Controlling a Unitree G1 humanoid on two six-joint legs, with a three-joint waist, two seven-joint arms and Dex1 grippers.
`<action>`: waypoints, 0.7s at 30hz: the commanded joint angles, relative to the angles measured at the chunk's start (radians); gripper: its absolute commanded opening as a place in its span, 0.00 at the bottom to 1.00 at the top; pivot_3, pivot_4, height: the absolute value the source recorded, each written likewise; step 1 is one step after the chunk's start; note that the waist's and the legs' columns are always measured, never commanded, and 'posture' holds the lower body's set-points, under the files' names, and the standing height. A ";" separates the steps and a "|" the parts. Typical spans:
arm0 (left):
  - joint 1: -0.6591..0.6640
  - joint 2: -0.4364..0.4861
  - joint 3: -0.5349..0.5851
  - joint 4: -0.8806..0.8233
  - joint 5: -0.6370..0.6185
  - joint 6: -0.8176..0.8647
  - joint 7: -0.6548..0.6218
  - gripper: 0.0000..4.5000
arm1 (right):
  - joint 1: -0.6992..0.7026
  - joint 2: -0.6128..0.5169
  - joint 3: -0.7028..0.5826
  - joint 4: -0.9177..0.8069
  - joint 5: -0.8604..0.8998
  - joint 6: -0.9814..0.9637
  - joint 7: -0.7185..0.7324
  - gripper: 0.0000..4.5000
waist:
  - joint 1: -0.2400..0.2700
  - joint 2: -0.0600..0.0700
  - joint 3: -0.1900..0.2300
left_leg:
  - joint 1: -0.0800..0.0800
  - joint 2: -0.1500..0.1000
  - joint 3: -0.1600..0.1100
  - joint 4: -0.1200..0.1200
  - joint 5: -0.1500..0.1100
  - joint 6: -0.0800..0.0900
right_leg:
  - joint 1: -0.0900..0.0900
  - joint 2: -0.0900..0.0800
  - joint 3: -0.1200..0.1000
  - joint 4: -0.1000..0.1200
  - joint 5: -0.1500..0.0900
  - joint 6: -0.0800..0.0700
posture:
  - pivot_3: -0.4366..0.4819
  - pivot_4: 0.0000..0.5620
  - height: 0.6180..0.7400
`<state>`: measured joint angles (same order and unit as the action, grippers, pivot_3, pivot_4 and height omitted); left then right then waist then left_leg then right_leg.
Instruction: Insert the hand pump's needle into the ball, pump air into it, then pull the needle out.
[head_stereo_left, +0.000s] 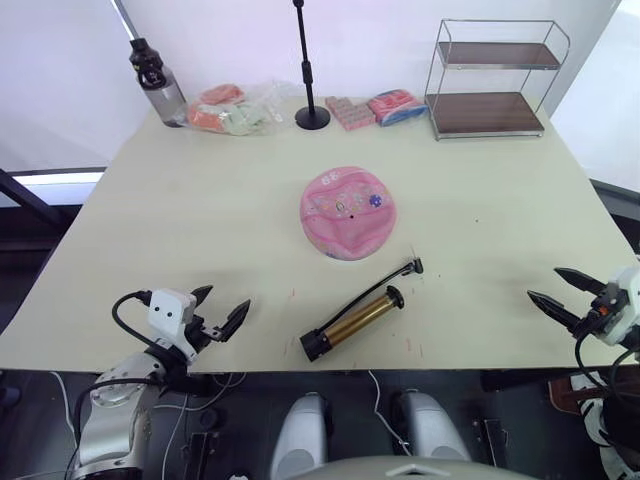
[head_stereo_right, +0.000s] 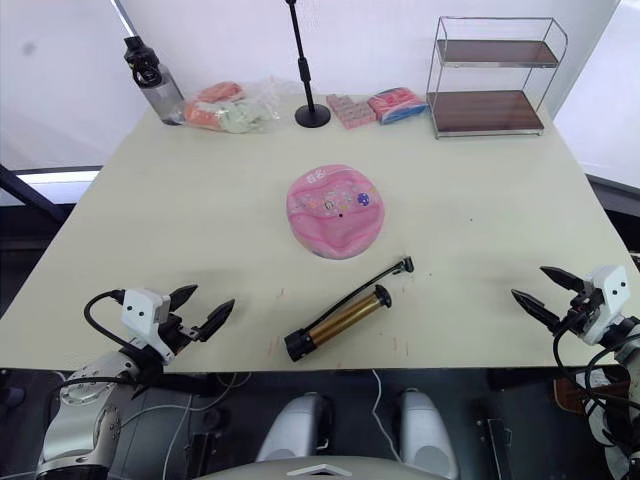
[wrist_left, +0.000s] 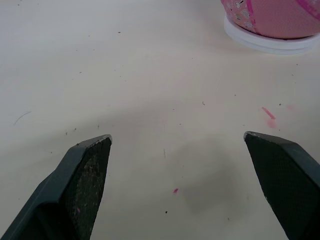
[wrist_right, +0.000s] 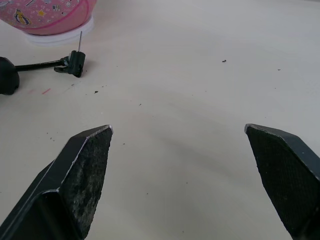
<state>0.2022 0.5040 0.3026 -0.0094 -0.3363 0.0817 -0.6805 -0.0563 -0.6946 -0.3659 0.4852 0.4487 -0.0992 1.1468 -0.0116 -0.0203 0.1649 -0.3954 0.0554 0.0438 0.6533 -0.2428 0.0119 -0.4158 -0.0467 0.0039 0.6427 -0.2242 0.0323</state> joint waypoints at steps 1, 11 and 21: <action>-0.030 0.030 0.016 0.041 -0.006 -0.039 -0.038 1.00 | 0.019 0.010 -0.039 -0.030 0.020 -0.043 -0.008 0.99 | 0.002 0.000 0.000 | 0.000 0.000 0.000 0.000 0.000 0.000 | 0.000 0.000 0.000 0.000 0.000 0.000 | 0.48 0.27 1.00; -0.067 0.071 0.029 0.129 -0.015 -0.099 -0.114 1.00 | 0.017 0.042 -0.034 0.033 0.026 -0.129 0.029 0.99 | 0.000 -0.001 0.000 | 0.000 0.000 0.001 0.000 0.000 0.000 | 0.000 0.000 0.001 0.000 0.000 0.000 | 0.48 0.27 1.00; -0.097 0.101 -0.029 0.055 -0.057 -0.060 -0.243 1.00 | 0.069 0.012 -0.026 -0.163 0.116 -0.042 0.132 0.99 | 0.001 0.000 0.000 | 0.000 0.000 0.001 0.000 0.000 0.000 | 0.000 0.000 0.001 0.000 0.000 0.000 | 0.48 0.27 1.00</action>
<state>0.1133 0.5898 0.2789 0.0879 -0.3659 0.0169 -0.8966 0.0042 -0.6550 -0.3711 0.3823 0.5287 -0.1620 1.2561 -0.0105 -0.0208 0.1647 -0.3949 0.0558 0.0451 0.6532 -0.2429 0.0119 -0.4159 -0.0465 0.0053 0.6430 -0.2242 0.0324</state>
